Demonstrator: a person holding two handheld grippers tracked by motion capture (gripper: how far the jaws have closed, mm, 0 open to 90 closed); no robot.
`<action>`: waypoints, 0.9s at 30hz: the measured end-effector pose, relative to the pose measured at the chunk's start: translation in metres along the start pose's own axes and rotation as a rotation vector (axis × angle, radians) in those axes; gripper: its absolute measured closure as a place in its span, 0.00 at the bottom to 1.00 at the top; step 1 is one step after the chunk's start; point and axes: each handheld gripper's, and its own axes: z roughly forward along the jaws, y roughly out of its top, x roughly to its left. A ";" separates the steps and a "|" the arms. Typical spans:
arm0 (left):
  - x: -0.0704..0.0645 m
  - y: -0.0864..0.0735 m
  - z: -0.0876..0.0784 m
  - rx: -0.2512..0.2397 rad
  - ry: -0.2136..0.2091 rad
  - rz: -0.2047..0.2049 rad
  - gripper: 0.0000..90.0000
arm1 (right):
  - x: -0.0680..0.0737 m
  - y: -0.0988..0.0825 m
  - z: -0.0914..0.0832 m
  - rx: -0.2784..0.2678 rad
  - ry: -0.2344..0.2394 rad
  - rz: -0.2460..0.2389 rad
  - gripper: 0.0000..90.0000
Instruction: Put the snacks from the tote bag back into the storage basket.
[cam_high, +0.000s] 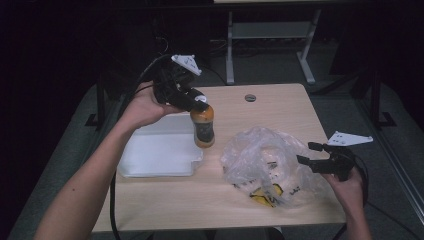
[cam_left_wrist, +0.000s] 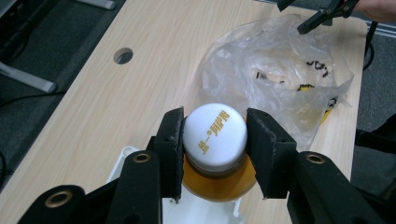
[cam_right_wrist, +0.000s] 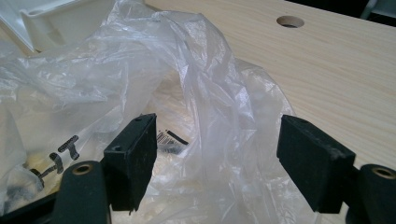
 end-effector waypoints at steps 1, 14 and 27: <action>0.001 -0.002 -0.001 0.000 0.001 -0.003 0.65 | 0.000 0.000 0.001 0.001 0.003 0.003 0.31; 0.009 -0.029 -0.010 0.009 0.013 -0.041 0.65 | 0.001 0.000 0.002 0.004 0.004 0.004 0.31; 0.018 -0.057 -0.012 0.026 0.026 -0.090 0.65 | 0.002 0.000 0.003 0.009 0.007 0.001 0.31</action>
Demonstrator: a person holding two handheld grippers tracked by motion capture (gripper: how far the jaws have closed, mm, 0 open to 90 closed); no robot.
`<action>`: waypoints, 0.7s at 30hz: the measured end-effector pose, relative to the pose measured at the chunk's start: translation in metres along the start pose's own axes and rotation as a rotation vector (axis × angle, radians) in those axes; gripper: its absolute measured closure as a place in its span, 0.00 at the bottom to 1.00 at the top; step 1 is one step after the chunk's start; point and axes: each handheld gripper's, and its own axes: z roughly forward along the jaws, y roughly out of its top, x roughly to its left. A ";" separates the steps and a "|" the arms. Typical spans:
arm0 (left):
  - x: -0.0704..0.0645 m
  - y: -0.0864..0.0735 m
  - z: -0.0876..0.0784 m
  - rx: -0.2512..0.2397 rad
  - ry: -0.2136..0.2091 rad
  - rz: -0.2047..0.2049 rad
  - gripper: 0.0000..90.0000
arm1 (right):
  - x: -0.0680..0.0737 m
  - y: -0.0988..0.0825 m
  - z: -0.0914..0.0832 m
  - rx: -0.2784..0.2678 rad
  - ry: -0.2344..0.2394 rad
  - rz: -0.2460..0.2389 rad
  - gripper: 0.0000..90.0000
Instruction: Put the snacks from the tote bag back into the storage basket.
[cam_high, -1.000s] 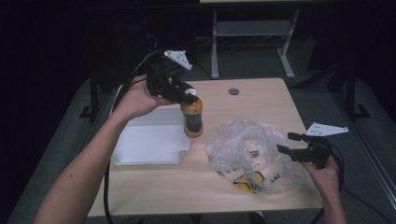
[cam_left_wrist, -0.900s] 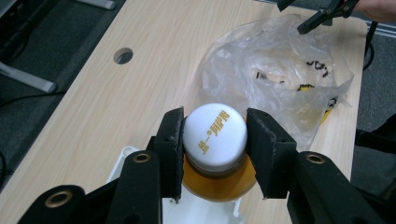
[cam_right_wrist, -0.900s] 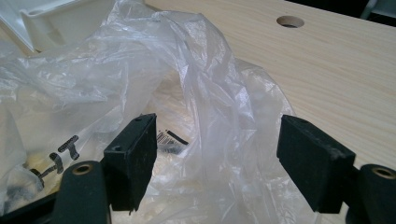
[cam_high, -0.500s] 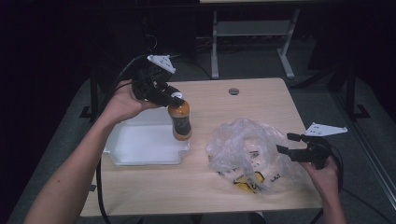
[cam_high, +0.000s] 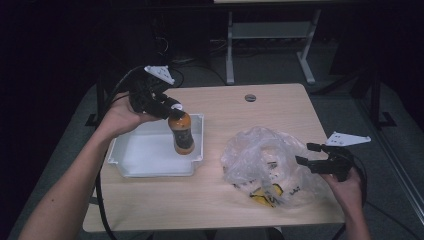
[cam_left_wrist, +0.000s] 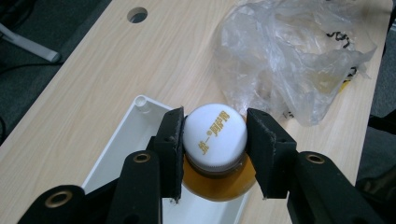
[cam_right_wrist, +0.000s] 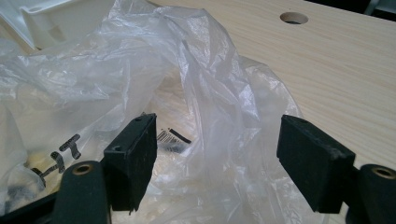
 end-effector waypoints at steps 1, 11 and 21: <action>0.001 -0.002 0.000 -0.004 0.001 -0.006 0.65 | 0.000 0.000 0.000 -0.001 0.000 -0.001 0.31; 0.005 -0.013 0.007 -0.009 0.009 -0.030 0.65 | 0.000 0.000 0.000 -0.001 0.001 -0.001 0.31; 0.008 -0.024 0.023 -0.004 0.001 -0.038 0.65 | 0.000 0.000 0.002 0.004 0.003 -0.004 0.31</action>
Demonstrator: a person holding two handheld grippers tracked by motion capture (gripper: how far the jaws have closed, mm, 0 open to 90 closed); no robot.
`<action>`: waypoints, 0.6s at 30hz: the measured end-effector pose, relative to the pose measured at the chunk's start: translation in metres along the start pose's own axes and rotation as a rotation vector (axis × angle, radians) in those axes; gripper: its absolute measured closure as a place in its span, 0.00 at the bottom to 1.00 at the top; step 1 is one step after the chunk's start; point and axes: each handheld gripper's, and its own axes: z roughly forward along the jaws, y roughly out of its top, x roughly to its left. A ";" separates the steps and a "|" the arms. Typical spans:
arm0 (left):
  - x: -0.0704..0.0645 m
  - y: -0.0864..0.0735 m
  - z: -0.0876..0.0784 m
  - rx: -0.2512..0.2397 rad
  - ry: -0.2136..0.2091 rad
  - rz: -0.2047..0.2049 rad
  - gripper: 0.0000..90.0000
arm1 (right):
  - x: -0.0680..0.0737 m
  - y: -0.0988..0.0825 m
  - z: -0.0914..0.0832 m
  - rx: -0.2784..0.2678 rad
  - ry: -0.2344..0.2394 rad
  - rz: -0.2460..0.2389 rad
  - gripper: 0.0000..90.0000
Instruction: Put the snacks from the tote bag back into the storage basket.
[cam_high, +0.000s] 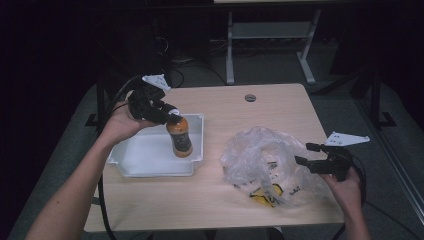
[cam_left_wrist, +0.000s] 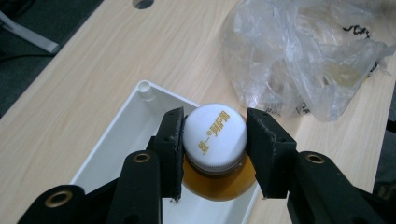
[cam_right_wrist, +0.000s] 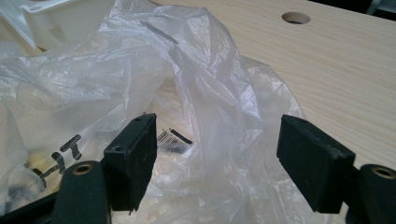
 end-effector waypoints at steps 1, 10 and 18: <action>0.000 -0.001 0.002 0.001 -0.002 -0.004 0.65 | 0.000 0.000 0.000 0.000 0.000 0.000 0.31; 0.003 -0.011 0.016 0.006 -0.008 -0.011 0.65 | 0.001 0.001 0.000 -0.001 -0.004 -0.005 0.31; 0.007 -0.020 0.026 0.002 -0.007 -0.033 0.65 | 0.002 0.002 0.000 0.001 0.001 -0.011 0.31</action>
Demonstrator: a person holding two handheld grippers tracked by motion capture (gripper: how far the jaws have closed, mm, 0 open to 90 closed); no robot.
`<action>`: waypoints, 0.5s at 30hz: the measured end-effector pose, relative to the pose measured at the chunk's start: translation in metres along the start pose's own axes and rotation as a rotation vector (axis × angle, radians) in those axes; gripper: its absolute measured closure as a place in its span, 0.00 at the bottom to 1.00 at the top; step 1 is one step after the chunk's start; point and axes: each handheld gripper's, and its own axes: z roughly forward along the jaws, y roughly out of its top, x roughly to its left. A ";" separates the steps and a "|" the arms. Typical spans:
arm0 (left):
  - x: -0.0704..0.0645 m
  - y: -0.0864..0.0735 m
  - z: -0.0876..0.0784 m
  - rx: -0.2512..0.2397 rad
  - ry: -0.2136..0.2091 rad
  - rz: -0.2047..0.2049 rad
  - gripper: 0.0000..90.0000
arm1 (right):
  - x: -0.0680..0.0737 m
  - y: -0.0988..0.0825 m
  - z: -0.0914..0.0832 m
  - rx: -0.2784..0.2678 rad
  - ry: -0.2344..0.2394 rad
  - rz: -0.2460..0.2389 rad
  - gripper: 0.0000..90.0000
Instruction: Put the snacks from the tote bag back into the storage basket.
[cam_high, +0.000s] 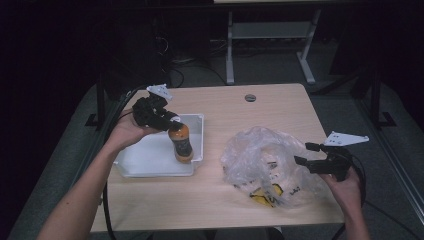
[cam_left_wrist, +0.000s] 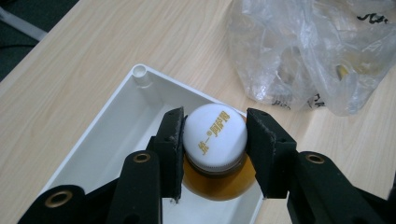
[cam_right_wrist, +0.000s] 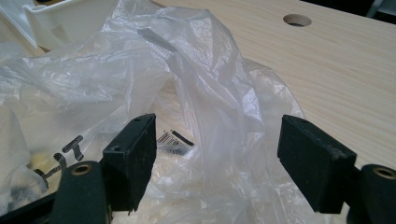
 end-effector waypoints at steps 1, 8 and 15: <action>0.001 -0.001 0.001 0.002 0.000 0.002 0.65 | 0.000 0.000 0.000 0.000 0.000 0.000 0.31; 0.001 -0.002 0.009 0.006 0.004 0.002 0.65 | -0.001 0.000 0.000 -0.002 0.001 0.001 0.31; 0.000 -0.003 0.017 0.011 0.004 0.008 0.65 | 0.000 0.000 -0.001 -0.005 0.000 -0.002 0.31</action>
